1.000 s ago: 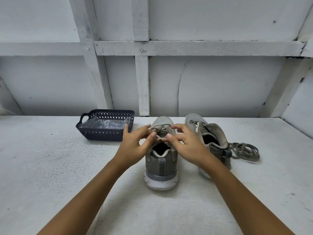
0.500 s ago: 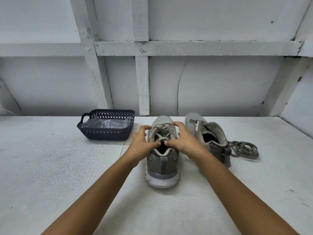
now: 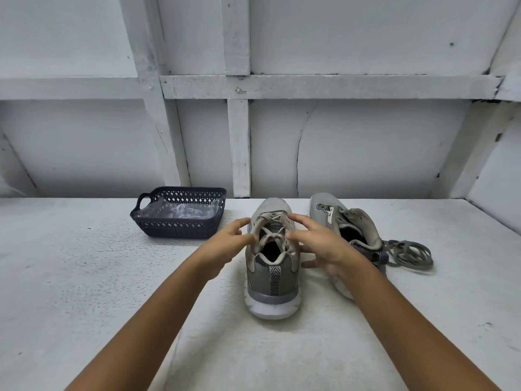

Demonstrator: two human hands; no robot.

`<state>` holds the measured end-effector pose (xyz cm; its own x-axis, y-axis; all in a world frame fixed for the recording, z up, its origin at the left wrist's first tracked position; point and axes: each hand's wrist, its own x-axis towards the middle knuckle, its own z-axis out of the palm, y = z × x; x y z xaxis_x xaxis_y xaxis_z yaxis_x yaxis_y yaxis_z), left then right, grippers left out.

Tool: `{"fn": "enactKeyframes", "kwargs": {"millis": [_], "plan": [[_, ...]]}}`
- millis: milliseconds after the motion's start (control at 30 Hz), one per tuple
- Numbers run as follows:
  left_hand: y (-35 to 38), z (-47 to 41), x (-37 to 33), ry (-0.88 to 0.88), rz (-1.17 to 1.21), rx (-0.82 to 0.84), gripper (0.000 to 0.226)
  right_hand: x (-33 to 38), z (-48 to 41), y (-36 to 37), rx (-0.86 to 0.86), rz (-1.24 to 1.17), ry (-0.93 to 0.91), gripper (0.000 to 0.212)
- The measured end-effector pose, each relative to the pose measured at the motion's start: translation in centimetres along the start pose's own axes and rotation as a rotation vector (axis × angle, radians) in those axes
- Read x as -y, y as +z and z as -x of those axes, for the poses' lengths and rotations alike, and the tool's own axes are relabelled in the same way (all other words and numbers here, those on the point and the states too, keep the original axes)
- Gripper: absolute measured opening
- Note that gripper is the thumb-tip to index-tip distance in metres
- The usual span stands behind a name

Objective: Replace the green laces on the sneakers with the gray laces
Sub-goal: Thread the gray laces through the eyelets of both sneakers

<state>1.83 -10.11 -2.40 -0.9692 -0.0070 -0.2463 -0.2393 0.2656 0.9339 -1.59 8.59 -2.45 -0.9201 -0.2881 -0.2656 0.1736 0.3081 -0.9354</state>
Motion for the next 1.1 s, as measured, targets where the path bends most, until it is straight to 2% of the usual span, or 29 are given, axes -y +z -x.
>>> {"fn": "enactKeyframes", "kwargs": {"millis": [167, 267, 333, 433, 467, 533, 567, 633, 667, 867, 1100], "plan": [[1.1, 0.2, -0.4, 0.063, -0.115, -0.014, 0.069, 0.2, -0.5, 1.0, -0.071, 0.282, -0.079, 0.067], [1.7, 0.0, -0.4, 0.072, -0.089, -0.004, 0.066, 0.0, -1.2, 1.6, -0.108, 0.324, -0.08, 0.076], [1.7, 0.0, -0.3, 0.057, -0.042, 0.007, 0.061, -0.2, -1.2, 1.4, -0.094, 0.286, -0.09, 0.075], [1.3, -0.1, 0.1, 0.014, 0.011, -0.034, 0.061, -0.3, -0.7, 1.4, -0.049, 0.055, -0.125, 0.055], [1.4, -0.1, 0.3, 0.005, 0.019, -0.067, 0.055, -0.4, -0.7, 1.6, -0.089, 0.001, -0.105, 0.057], [2.2, 0.1, 0.3, 0.051, 0.012, -0.144, 0.029, -1.2, -1.8, 2.0, -0.193, -0.053, -0.086, 0.073], [2.6, 0.1, 0.3, 0.088, -0.017, -0.191, 0.026, -1.4, -2.2, 2.3, -0.219, -0.052, -0.104, 0.067], [3.5, 0.1, 0.4, 0.136, -0.046, -0.265, 0.027, -0.8, -1.8, 3.1, -0.265, -0.013, -0.146, 0.037], [3.7, 0.1, 0.3, 0.148, -0.04, -0.288, 0.026, -0.4, -1.7, 3.3, -0.288, -0.008, -0.157, 0.031], [2.1, -1.8, -1.5, 0.166, -0.045, -0.36, 0.028, 2.3, -3.5, 4.0, -0.331, -0.023, -0.178, 0.028], [0.3, -4.0, -1.4, 0.114, -0.095, -0.33, 0.027, 3.1, -5.2, 5.0, -0.316, -0.022, -0.137, 0.026]]}}
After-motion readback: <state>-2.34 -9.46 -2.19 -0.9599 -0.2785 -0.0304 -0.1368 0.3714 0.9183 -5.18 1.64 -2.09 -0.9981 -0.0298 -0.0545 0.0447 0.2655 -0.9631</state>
